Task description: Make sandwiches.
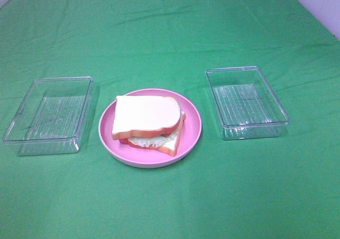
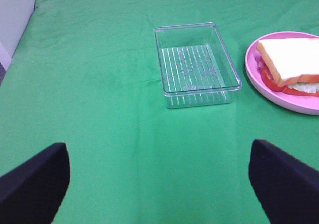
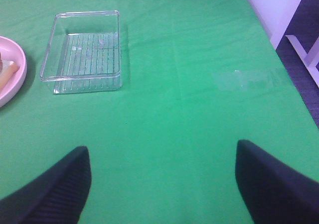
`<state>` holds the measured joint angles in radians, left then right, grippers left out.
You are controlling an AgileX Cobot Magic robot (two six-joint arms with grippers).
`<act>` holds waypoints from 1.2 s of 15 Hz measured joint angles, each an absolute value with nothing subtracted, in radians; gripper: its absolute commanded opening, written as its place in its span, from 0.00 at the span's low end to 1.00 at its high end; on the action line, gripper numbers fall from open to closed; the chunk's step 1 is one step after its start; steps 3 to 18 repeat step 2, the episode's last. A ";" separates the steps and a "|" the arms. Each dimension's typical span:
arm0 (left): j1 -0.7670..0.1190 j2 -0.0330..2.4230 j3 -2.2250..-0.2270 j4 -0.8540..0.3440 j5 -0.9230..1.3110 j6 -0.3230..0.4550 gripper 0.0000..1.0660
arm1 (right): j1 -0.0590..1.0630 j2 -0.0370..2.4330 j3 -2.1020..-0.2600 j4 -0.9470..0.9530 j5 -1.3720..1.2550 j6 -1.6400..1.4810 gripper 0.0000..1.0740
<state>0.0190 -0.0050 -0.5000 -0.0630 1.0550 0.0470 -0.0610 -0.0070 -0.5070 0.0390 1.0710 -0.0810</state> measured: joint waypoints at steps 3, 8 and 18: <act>0.019 -0.005 -0.500 -0.063 1.055 0.047 0.86 | -0.061 -0.007 -0.507 0.039 1.071 -0.081 0.70; 0.019 -0.005 -0.500 -0.063 1.055 0.047 0.86 | -0.061 -0.007 -0.507 0.039 1.071 -0.081 0.70; 0.019 -0.005 -0.500 -0.063 1.055 0.047 0.86 | -0.061 -0.007 -0.507 0.039 1.071 -0.081 0.70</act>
